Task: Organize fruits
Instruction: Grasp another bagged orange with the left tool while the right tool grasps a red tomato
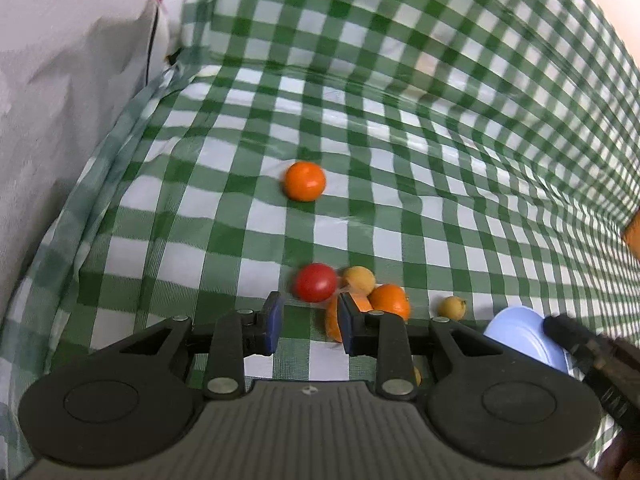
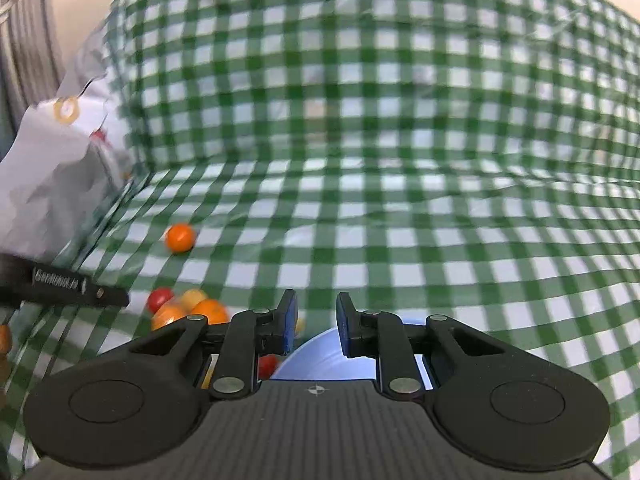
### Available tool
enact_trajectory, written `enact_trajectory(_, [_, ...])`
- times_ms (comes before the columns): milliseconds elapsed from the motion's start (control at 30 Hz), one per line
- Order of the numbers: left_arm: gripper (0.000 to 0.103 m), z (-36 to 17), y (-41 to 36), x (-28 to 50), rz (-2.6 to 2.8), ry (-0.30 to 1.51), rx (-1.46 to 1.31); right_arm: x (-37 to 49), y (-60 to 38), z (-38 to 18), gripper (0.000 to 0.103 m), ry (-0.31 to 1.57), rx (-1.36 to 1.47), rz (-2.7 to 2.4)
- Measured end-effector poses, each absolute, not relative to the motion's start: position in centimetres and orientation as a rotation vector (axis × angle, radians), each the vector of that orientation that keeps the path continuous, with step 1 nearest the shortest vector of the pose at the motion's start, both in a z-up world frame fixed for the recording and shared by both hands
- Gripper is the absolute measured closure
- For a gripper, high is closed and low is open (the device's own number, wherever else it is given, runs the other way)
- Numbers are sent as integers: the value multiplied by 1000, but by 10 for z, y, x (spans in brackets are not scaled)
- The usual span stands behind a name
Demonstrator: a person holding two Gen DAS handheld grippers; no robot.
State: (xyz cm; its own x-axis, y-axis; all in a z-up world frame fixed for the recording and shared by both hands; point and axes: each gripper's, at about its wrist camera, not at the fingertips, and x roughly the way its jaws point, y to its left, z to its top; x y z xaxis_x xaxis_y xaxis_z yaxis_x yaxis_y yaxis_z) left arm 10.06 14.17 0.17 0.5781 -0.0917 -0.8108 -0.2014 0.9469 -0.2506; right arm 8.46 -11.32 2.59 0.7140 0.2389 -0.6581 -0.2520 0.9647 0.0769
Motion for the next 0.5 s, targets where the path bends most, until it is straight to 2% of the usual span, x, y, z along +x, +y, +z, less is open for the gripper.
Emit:
enact_trajectory(267, [68,-11,151,104,76,978,-410,89,-78,6,81,794,-98,347])
enact_trajectory(300, [66,-13,151,105,71,984,-413,90,-76,2,80,805,-99,357])
enact_trajectory(367, [51,-18,150,109,58,1003,-420,93,-70,-5,79,831,-118,369])
enact_trajectory(500, [48,-24,147,116,43,1018,-438,99,-59,-14,73,860,-160,385])
